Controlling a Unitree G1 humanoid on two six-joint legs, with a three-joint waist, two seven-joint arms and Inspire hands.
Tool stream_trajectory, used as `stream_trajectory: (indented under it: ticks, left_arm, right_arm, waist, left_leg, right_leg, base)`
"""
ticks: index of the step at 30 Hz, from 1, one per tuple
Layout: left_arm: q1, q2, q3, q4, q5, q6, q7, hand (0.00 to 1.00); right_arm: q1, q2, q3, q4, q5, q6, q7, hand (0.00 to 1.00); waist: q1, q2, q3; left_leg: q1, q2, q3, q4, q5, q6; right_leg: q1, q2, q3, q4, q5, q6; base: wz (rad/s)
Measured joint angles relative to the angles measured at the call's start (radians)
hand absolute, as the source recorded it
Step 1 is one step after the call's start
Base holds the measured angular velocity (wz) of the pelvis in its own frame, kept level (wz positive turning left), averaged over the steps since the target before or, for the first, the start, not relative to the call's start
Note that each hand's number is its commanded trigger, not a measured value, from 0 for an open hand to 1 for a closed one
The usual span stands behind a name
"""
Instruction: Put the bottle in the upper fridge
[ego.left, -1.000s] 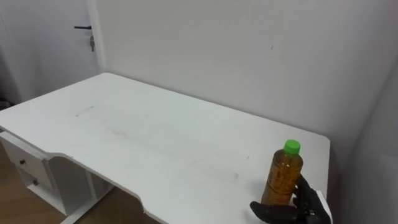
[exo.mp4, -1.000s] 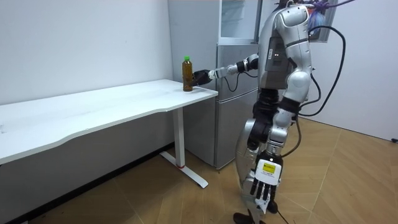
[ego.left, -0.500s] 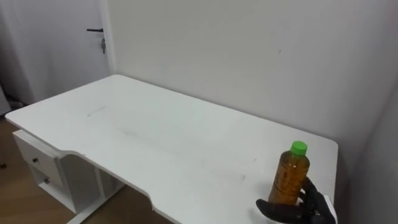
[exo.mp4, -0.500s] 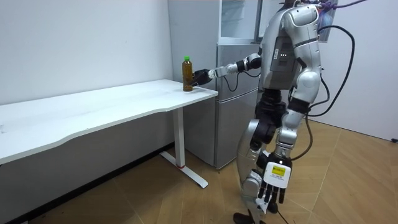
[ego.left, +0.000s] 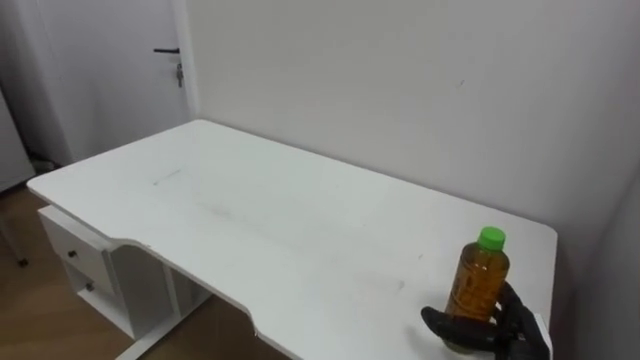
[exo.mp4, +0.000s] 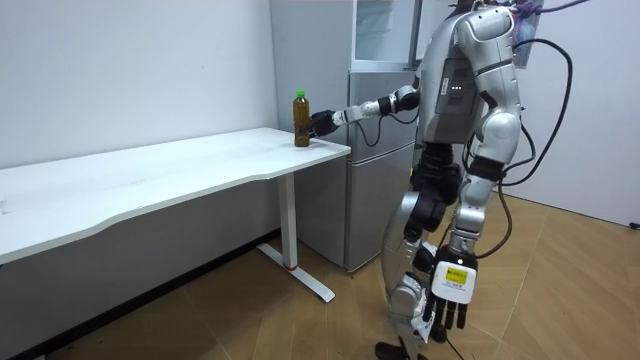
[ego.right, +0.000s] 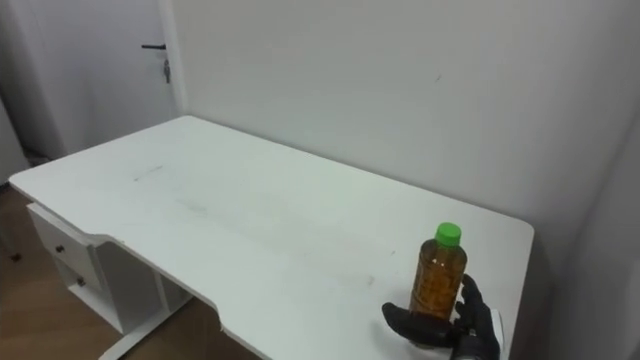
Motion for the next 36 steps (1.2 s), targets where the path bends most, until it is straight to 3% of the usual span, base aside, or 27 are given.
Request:
stream_trajectory:
  ticks: [3,11,23,28,36]
  left_arm:
    - [0.001,0.0,0.0,-0.004,0.0,-0.004,0.001,0.0]
    - [0.01,0.005,0.0,-0.003,-0.001,-0.012,-0.001,0.0]
    - [0.01,0.014,0.0,0.0,-0.032,-0.012,-0.003,0.0]
    - [0.01,0.024,0.0,-0.003,-0.032,-0.031,0.001,0.0]
    - [0.009,0.041,0.0,-0.001,-0.033,-0.031,0.003,0.0]
  right_arm:
    - [-0.029,-0.002,0.0,0.024,0.0,0.0,-0.001,0.0]
    - [-0.08,-0.029,-0.002,0.024,0.0,-0.001,-0.002,0.0]
    - [-0.093,-0.037,-0.002,0.025,0.008,-0.001,-0.003,0.0]
    - [-0.096,-0.056,-0.002,0.036,0.018,-0.001,-0.004,0.0]
    - [-0.112,-0.071,-0.002,0.067,0.02,-0.001,-0.023,0.0]
  waist:
    - [-0.001,0.002,0.0051]
    - [0.003,-0.001,0.0072]
    - [0.032,-0.027,0.0091]
    - [0.034,-0.032,0.0176]
    - [0.059,-0.026,0.0189]
  left_leg:
    - [-0.01,0.0,0.0,0.003,0.0,0.001]
    - [-0.038,0.0,0.004,0.012,0.003,0.005]
    - [-0.04,-0.002,0.0,0.015,0.003,0.006]
    - [-0.056,-0.001,-0.002,0.03,0.002,0.006]
    - [-0.099,0.001,0.0,0.052,0.003,0.009]
  right_leg:
    - [-0.001,-0.002,-0.009,0.003,0.0,0.0]
    - [-0.035,-0.006,-0.001,0.023,0.0,0.0]
    - [-0.033,-0.007,0.002,0.026,0.0,0.0]
    - [-0.038,-0.005,0.015,0.029,0.0,0.0]
    - [-0.088,-0.004,0.042,0.047,0.002,-0.004]
  base:
    - [0.07]
    - [0.02]
    - [0.01]
    - [0.05]
    - [-0.03]
